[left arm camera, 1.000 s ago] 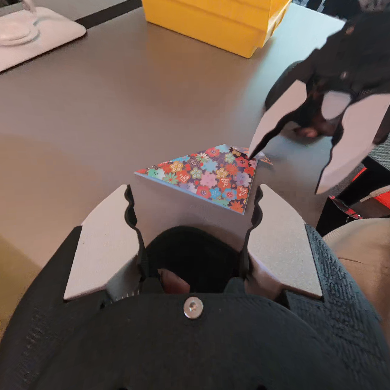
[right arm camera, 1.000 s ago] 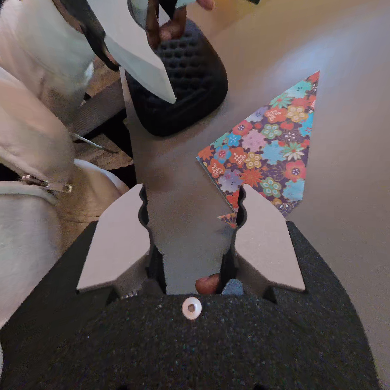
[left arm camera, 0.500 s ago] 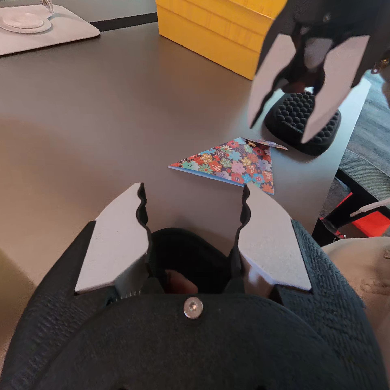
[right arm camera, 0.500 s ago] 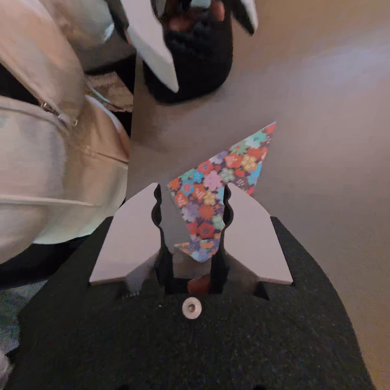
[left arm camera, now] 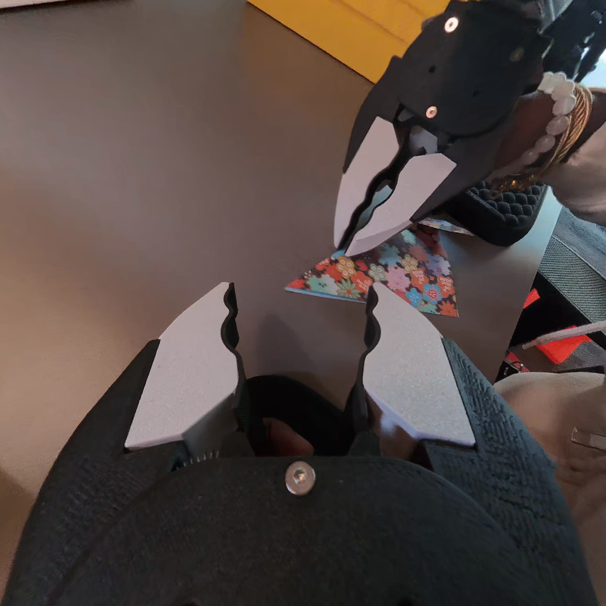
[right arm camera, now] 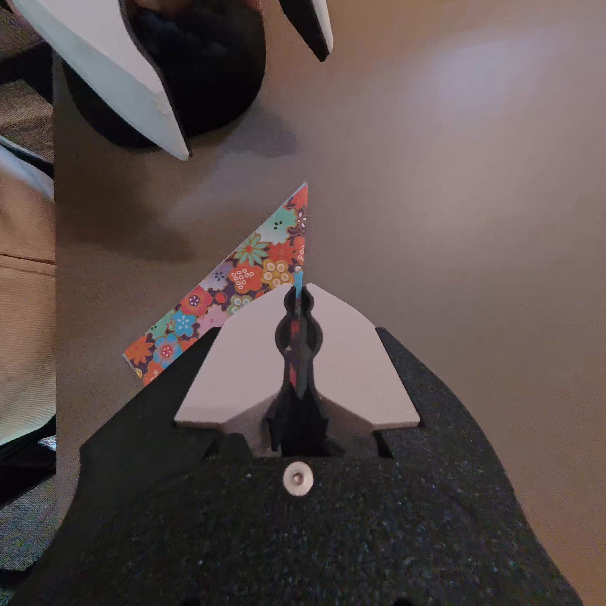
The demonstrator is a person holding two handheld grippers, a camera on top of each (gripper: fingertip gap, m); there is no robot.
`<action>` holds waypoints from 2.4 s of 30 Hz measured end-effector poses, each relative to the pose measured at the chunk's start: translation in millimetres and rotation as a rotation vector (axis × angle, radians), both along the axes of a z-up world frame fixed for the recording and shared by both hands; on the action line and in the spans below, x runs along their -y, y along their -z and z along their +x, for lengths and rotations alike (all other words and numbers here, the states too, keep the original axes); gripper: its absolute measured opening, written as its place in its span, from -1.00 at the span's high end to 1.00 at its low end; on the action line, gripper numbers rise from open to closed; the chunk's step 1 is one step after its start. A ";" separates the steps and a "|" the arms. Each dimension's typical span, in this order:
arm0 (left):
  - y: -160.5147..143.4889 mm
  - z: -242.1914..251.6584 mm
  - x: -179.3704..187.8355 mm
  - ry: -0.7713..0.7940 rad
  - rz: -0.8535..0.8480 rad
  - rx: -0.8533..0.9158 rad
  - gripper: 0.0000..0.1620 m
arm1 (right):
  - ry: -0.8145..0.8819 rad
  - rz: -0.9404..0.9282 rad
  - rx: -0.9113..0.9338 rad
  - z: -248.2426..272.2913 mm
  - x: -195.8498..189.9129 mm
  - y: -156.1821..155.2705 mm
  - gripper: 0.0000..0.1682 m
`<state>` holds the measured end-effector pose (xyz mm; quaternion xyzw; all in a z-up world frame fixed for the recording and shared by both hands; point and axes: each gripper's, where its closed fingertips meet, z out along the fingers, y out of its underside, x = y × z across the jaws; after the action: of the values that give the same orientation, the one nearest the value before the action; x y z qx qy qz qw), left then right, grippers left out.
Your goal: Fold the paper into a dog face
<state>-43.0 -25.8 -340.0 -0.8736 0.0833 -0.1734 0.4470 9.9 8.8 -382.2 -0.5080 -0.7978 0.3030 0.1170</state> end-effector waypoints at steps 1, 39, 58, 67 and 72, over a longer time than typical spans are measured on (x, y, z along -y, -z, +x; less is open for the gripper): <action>1.2 -0.5 -1.4 -0.003 -0.011 0.004 0.07 | 0.000 -0.003 -0.016 0.3 0.0 0.1 0.98; -18.0 -2.8 -5.0 -0.006 0.126 0.083 0.46 | 0.409 0.470 -0.074 8.7 38.8 -5.2 0.89; -15.1 25.0 29.2 0.793 0.566 -0.587 0.50 | -0.130 0.159 -0.721 29.7 49.0 -80.9 1.00; -10.8 72.5 20.4 0.982 0.753 -0.641 0.82 | -0.344 0.098 -0.752 43.6 63.2 -70.4 1.00; 4.4 77.8 18.6 1.049 0.604 -0.666 1.00 | -0.296 0.181 -0.706 45.6 50.2 -60.6 0.80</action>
<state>34.8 -44.4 -344.4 -0.5619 0.6723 -0.0583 0.4784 55.5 -41.3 -321.6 -0.2394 -0.7967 0.4010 0.3837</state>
